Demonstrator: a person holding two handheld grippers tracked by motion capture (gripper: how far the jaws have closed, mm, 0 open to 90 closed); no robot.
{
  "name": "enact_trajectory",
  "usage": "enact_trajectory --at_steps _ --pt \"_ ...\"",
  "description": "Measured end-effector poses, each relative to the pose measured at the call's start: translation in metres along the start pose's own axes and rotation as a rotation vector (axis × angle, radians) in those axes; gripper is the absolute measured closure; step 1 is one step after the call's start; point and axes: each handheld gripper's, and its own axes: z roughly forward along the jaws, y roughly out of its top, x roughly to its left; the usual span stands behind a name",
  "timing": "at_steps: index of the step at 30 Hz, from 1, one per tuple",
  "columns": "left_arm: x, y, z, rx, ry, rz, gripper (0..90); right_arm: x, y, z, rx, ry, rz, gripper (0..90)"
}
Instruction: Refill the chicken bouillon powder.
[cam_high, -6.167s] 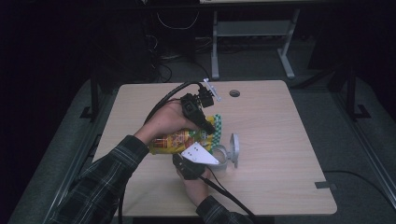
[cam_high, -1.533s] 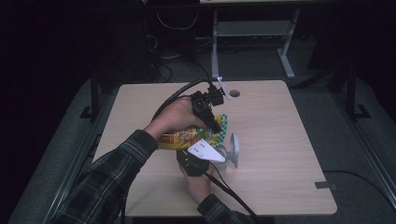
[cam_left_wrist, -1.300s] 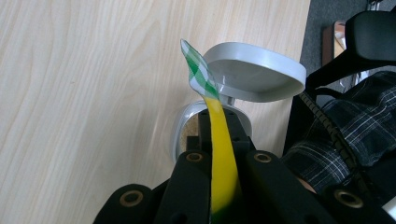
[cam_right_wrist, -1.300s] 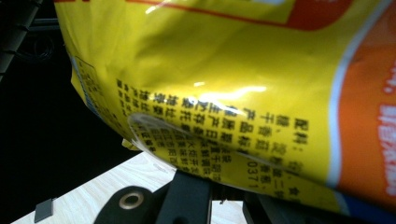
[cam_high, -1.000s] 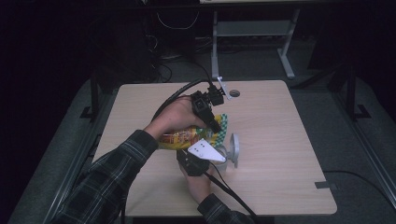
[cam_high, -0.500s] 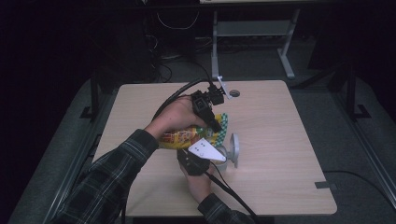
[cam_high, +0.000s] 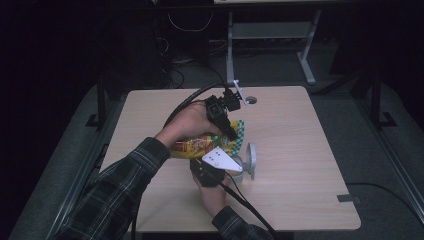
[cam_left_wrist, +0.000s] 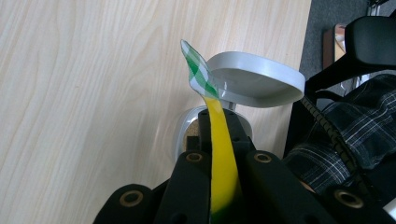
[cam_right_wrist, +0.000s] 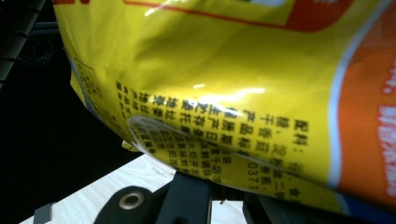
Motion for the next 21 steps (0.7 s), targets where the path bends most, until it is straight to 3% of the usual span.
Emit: enact_trajectory --at_steps 21 --pt "0.0006 0.0039 0.0010 0.007 0.001 -0.001 89.9 -0.0025 0.0016 -0.0004 -0.006 -0.001 0.007 90.0"
